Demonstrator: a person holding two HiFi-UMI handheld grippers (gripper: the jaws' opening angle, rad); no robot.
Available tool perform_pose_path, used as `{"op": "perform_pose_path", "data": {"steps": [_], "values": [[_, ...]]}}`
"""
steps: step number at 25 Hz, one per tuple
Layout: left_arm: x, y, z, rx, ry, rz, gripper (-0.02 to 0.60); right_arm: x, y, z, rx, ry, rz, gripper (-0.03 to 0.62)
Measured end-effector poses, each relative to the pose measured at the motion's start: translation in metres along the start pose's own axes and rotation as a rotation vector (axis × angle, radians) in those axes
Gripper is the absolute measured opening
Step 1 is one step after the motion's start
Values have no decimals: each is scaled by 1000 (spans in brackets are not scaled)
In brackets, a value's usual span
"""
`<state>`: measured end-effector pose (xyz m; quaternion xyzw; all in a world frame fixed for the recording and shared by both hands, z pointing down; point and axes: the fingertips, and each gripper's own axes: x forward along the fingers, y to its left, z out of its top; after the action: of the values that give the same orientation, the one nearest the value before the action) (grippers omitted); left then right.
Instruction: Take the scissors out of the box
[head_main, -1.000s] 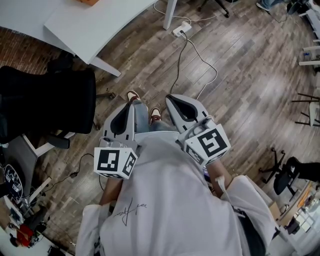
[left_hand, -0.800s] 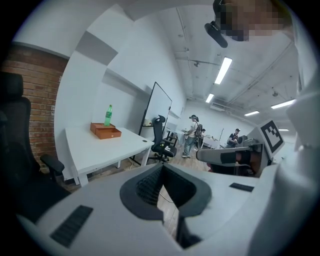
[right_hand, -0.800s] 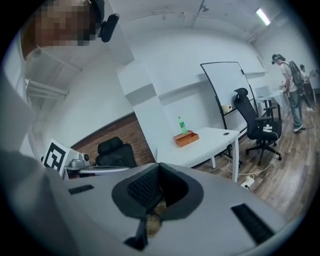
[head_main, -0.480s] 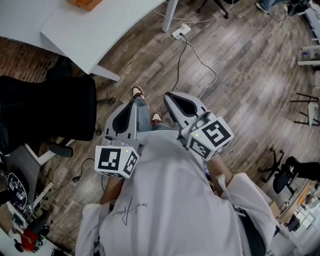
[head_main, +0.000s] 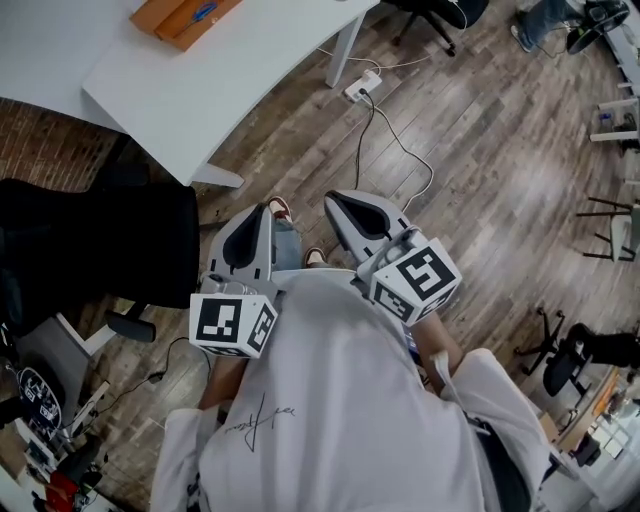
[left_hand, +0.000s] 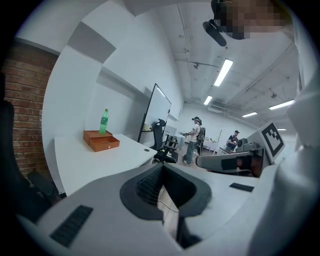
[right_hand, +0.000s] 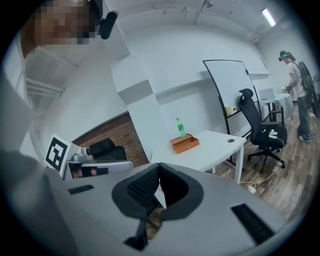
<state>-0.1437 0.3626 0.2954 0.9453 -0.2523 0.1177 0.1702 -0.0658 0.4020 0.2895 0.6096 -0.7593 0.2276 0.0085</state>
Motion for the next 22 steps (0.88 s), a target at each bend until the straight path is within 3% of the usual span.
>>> {"op": "perform_pose_path", "data": {"steps": [11,16,22], "values": [[43,55,43,-15,-20,0,3,63,-14,42,-67,8,11,9],[58,75,57,-18,-28,-9,3,88,-10,57,-145,19,36,9],[73,104,75,-23,-45,-13,3,118,-13,78,-158,-18,45,9]]}}
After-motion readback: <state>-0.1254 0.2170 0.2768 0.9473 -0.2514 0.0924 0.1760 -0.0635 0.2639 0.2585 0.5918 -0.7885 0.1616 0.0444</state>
